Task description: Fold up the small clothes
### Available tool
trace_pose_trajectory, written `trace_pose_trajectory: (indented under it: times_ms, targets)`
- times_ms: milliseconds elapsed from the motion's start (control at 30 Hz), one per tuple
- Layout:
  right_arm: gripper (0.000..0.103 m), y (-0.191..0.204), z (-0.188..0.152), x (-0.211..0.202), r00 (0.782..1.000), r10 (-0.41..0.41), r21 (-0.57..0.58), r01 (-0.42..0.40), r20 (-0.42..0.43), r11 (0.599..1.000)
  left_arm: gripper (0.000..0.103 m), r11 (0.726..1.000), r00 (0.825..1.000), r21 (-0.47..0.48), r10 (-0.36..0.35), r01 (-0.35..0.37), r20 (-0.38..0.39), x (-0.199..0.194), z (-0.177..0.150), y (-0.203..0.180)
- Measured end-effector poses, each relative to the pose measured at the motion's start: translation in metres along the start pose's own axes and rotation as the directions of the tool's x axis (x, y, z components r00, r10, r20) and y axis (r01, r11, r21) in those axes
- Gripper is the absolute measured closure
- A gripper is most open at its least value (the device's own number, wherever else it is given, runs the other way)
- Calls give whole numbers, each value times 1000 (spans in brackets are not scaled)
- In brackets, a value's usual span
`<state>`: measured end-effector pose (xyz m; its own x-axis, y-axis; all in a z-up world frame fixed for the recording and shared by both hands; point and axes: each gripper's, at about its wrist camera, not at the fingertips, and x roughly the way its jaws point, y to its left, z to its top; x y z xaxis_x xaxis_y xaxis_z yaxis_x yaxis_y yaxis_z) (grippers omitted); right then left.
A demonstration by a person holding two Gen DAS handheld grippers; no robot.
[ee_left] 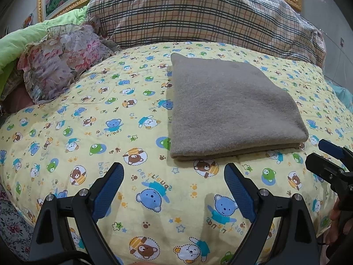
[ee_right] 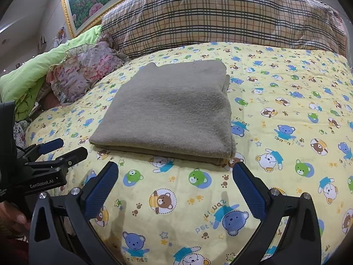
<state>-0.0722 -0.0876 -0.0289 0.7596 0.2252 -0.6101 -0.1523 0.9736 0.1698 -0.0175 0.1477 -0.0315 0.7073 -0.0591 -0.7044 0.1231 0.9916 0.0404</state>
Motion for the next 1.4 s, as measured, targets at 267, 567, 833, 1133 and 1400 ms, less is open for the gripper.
trace_pose_trajectory:
  times_ms: [267, 567, 833, 1133, 1400]
  targets:
    - [0, -1, 2, 2, 1000, 8, 0, -8, -3, 1000, 10, 1000, 1000, -4, 0, 0, -4, 1, 3, 1]
    - [0, -4, 5, 1, 1000, 16, -2, -16, 0, 1000, 10, 1000, 1000, -8, -4, 4, -9, 1, 3, 1]
    - [0, -5, 6, 1, 1000, 21, 1, -21, 0, 1000, 10, 1000, 1000, -6, -8, 8, -16, 1, 1, 0]
    - [0, -5, 6, 1, 1000, 25, -2, -25, -1, 1000, 10, 1000, 1000, -7, -11, 11, -14, 1, 1, 0]
    - [0, -6, 7, 1, 1000, 25, -2, -25, 0, 1000, 10, 1000, 1000, -5, -10, 10, -14, 0, 2, -1]
